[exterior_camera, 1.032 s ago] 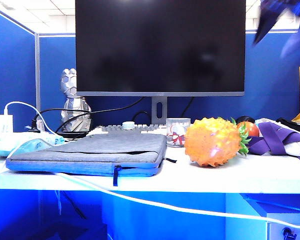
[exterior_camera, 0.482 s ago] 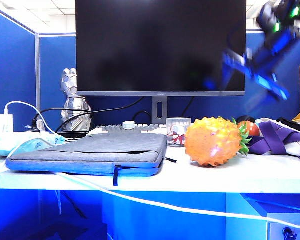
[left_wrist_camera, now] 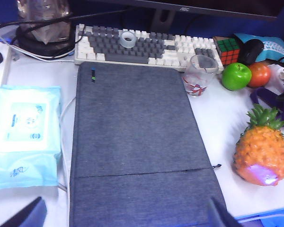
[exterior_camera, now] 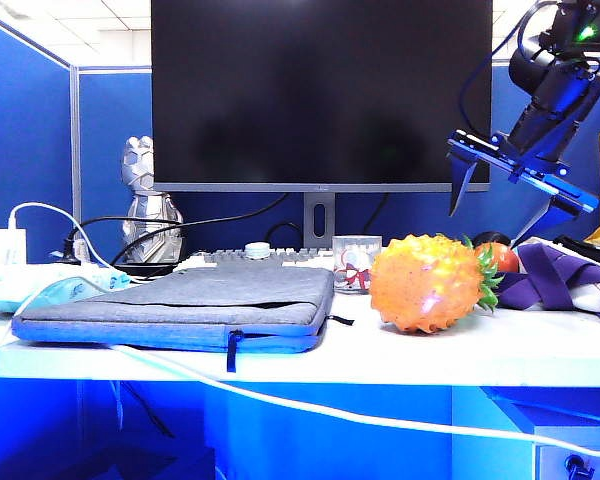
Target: Pick up the pineapple and place it above the gray bag.
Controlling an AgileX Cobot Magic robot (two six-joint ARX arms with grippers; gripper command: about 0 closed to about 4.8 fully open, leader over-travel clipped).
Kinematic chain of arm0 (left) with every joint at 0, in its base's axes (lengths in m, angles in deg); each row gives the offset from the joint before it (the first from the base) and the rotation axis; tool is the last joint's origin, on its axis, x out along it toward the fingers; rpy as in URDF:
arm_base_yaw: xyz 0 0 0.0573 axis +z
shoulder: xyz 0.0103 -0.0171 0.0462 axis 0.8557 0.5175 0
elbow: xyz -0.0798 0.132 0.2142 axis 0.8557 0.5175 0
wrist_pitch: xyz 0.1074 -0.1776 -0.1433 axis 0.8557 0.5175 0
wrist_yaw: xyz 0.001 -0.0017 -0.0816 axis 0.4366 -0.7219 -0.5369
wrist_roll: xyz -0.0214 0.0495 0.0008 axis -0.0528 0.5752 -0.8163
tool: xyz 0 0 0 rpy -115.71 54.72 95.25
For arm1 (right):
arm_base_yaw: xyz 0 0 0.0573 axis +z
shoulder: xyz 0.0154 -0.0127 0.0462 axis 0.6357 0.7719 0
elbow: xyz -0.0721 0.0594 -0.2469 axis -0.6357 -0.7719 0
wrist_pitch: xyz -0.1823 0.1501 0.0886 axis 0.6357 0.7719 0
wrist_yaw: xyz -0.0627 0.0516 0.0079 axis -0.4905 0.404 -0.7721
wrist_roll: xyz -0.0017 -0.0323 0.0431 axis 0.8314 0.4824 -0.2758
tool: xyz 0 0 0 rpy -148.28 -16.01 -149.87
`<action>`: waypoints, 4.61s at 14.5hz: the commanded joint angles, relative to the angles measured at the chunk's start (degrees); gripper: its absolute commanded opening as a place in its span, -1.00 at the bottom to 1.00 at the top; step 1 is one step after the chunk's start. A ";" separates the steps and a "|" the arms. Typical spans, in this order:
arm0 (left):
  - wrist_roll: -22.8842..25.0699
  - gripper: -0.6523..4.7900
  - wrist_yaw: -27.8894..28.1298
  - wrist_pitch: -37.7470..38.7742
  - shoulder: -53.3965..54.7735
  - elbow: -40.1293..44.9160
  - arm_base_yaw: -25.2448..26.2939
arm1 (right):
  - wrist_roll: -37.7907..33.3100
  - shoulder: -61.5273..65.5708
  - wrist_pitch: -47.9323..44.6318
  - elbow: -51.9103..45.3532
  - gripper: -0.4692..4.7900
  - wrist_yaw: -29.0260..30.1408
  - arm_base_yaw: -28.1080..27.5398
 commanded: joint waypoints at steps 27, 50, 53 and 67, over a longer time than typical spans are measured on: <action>-3.13 1.00 -1.49 0.28 0.00 -0.35 -0.02 | -6.78 5.03 -18.25 0.39 -0.84 8.98 2.51; -1.14 1.00 -3.28 -2.62 2.80 -0.24 -0.04 | 42.12 10.71 -72.22 0.39 -0.84 0.07 29.09; -1.09 1.00 -4.07 -2.67 5.07 -0.24 -0.04 | 48.06 12.83 -72.81 0.37 -0.84 0.92 30.14; -1.18 1.00 -4.02 -5.55 5.31 -0.26 -0.02 | 44.28 19.50 -78.66 0.31 -0.84 -5.40 30.27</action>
